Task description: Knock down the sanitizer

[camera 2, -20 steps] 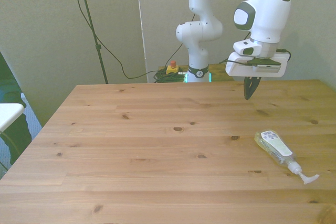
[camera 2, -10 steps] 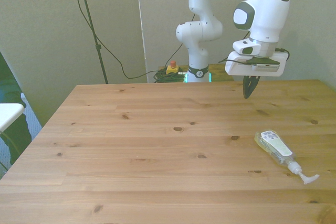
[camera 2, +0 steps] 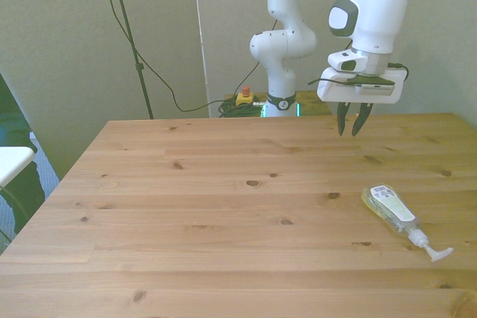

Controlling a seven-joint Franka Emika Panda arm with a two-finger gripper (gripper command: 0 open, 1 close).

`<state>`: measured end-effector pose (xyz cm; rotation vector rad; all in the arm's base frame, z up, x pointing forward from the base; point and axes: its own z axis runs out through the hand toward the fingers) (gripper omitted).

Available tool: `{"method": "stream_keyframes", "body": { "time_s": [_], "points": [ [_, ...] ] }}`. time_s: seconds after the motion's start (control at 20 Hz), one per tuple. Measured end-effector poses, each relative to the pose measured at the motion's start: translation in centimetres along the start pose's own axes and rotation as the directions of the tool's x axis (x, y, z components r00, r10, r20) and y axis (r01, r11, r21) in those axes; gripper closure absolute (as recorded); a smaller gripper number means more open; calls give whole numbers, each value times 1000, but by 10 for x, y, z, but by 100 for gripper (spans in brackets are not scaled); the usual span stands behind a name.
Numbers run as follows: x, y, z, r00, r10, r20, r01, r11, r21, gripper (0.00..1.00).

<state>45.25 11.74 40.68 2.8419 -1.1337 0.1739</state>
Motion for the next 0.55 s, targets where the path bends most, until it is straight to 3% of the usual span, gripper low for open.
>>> {"method": "stream_keyframes", "body": {
  "time_s": [0.55],
  "points": [
    [2,37,-14,1000,18,-1,-18,999,33,0]
  ]
}}
